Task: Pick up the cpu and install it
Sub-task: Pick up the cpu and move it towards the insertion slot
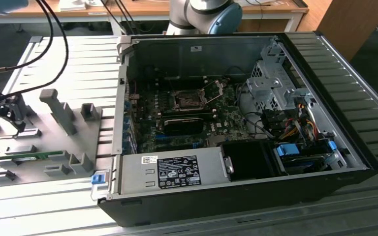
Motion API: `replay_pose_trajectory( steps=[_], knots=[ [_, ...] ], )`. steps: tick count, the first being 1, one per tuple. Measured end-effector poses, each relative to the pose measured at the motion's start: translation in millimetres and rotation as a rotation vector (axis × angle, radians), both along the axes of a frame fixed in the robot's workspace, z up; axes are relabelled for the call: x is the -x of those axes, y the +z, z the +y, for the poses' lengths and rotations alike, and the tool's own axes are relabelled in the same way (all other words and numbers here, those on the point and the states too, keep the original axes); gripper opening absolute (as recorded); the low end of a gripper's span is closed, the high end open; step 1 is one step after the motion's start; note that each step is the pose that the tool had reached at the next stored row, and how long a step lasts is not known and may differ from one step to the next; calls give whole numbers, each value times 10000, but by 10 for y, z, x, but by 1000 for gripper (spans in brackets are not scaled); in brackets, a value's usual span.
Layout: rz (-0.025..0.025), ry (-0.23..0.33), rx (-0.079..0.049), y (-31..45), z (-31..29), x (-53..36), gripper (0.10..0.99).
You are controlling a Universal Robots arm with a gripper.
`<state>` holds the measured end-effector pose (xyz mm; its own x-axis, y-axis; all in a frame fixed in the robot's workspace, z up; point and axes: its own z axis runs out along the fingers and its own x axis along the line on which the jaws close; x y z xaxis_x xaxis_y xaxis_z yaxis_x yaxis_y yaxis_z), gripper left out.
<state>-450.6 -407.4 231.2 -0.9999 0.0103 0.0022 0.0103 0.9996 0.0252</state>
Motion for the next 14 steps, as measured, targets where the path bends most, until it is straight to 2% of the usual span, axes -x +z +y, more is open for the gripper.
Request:
replay_pose_trajectory(
  steps=[14],
  knots=[
    [0, 0, 0, 85, 0, 0, 545]
  ],
)
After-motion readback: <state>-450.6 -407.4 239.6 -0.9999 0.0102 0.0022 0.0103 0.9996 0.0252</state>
